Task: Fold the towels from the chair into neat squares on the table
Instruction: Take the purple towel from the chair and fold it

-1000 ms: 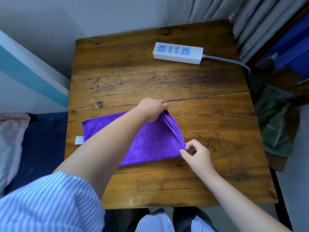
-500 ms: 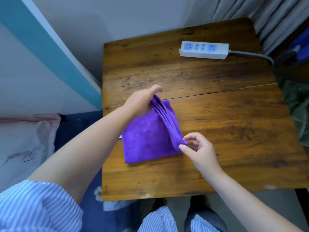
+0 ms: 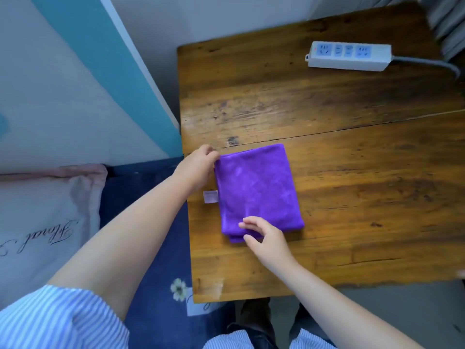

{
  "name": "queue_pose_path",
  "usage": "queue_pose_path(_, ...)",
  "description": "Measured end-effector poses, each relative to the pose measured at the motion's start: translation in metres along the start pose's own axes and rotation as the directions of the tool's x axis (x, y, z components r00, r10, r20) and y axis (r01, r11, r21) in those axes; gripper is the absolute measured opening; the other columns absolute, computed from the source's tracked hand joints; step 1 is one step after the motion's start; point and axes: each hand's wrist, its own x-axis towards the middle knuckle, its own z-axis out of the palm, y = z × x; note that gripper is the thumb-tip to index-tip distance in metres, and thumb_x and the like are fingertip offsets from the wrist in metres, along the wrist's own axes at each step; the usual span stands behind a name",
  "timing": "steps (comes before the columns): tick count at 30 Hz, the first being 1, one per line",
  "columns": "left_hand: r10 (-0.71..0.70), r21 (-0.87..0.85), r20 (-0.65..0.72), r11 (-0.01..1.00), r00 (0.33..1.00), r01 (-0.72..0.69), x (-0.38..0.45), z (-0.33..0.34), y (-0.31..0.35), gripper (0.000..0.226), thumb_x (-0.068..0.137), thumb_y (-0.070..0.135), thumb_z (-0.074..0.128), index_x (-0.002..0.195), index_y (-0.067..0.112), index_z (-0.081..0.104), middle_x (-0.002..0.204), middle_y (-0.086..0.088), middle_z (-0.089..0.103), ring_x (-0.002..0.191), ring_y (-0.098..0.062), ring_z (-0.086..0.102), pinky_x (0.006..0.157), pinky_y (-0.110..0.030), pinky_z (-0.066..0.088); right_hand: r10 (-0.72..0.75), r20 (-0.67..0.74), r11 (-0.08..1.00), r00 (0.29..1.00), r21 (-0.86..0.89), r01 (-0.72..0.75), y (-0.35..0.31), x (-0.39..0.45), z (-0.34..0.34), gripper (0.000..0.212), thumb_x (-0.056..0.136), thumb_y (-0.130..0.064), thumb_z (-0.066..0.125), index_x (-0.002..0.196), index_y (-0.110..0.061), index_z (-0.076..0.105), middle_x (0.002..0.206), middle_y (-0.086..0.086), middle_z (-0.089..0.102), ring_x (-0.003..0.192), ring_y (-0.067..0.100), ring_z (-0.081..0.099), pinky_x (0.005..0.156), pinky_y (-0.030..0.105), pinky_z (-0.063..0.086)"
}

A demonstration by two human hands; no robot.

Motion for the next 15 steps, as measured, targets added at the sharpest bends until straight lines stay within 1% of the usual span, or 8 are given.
queue_pose_path(3, -0.084, 0.004, -0.015, 0.996, 0.996, 0.084, -0.015, 0.016, -0.002, 0.044, 0.091, 0.007, 0.046, 0.135, 0.013, 0.039, 0.134, -0.01, 0.047, 0.117, -0.03, 0.049, 0.083, -0.039, 0.046, -0.021, -0.039, 1.0, 0.999, 0.0, 0.021, 0.003, -0.007, -0.01, 0.024, 0.083, 0.01, 0.052, 0.102, -0.003, 0.061, 0.087, -0.006, 0.064, 0.079, -0.022, 0.057, 0.077, -0.003, 0.041)
queue_pose_path(5, -0.143, -0.12, -0.098, 0.984, 0.985, 0.131, -0.029, 0.023, 0.007, 0.039, 0.096, 0.017, 0.042, 0.134, 0.012, 0.041, 0.127, -0.01, 0.052, 0.113, -0.03, 0.052, 0.08, -0.038, 0.045, -0.173, -0.169, 0.974, 0.97, -0.173, 0.143, 0.006, -0.009, -0.024, 0.019, 0.079, 0.0, 0.053, 0.093, -0.001, 0.066, 0.082, -0.007, 0.065, 0.083, -0.013, 0.057, 0.08, -0.001, 0.041)
queue_pose_path(7, -0.305, -0.353, -0.11, 0.902, 0.946, 0.25, -0.042, 0.03, 0.022, 0.038, 0.097, 0.027, 0.041, 0.131, 0.011, 0.043, 0.119, -0.01, 0.057, 0.107, -0.029, 0.055, 0.08, -0.037, 0.045, -0.418, -0.198, 0.844, 0.887, -0.446, 0.298, 0.012, -0.006, -0.04, 0.023, 0.075, -0.011, 0.052, 0.091, -0.003, 0.067, 0.085, 0.004, 0.069, 0.091, 0.002, 0.053, 0.087, 0.012, 0.04)
queue_pose_path(9, -0.426, -0.511, -0.001, 0.778, 0.905, 0.366, -0.052, 0.043, 0.038, 0.043, 0.094, 0.035, 0.045, 0.13, 0.01, 0.042, 0.116, -0.01, 0.061, 0.106, -0.03, 0.058, 0.082, -0.037, 0.046, -0.564, -0.077, 0.627, 0.822, -0.687, 0.367, 0.022, -0.002, -0.054, 0.033, 0.07, -0.016, 0.061, 0.102, -0.01, 0.059, 0.1, 0.012, 0.069, 0.106, 0.017, 0.047, 0.094, 0.03, 0.044)
queue_pose_path(11, -0.466, -0.577, 0.117, 0.686, 0.877, 0.442, -0.061, 0.059, 0.051, 0.044, 0.092, 0.037, 0.05, 0.125, 0.009, 0.044, 0.115, -0.01, 0.063, 0.107, -0.03, 0.058, 0.083, -0.036, 0.046, -0.536, 0.057, 0.426, 0.842, -0.843, 0.328, 0.029, 0.002, -0.063, 0.066, 0.054, -0.011, 0.08, 0.112, -0.014, 0.049, 0.116, 0.016, 0.065, 0.117, 0.026, 0.039, 0.092, 0.047, 0.047)
queue_pose_path(12, -0.481, -0.598, 0.149, 0.652, 0.864, 0.466, -0.066, 0.065, 0.057, 0.042, 0.092, 0.035, 0.051, 0.124, 0.008, 0.045, 0.115, -0.01, 0.063, 0.107, -0.03, 0.058, 0.084, -0.036, 0.046, -0.483, 0.103, 0.371, 0.87, -0.876, 0.309, 0.029, 0.003, -0.065, 0.078, 0.046, -0.008, 0.084, 0.114, -0.014, 0.047, 0.12, 0.017, 0.063, 0.119, 0.029, 0.037, 0.089, 0.052, 0.046)
queue_pose_path(13, -0.499, -0.616, 0.162, 0.623, 0.851, 0.483, -0.069, 0.07, 0.061, 0.041, 0.092, 0.033, 0.052, 0.123, 0.008, 0.045, 0.115, -0.011, 0.063, 0.107, -0.031, 0.058, 0.085, -0.036, 0.047, -0.449, 0.13, 0.342, 0.884, -0.889, 0.304, 0.031, 0.006, -0.066, 0.083, 0.043, -0.005, 0.085, 0.116, -0.014, 0.045, 0.121, 0.017, 0.062, 0.121, 0.033, 0.039, 0.087, 0.053, 0.047)
queue_pose_path(15, -0.544, -0.664, 0.145, 0.566, 0.827, 0.488, -0.074, 0.073, 0.065, 0.038, 0.092, 0.028, 0.053, 0.124, 0.008, 0.047, 0.111, -0.011, 0.065, 0.104, -0.031, 0.059, 0.085, -0.036, 0.047, -0.456, 0.155, 0.335, 0.877, -0.882, 0.33, 0.037, 0.011, -0.067, 0.076, 0.051, 0.002, 0.079, 0.117, -0.013, 0.044, 0.121, 0.019, 0.062, 0.118, 0.04, 0.051, 0.082, 0.05, 0.052)
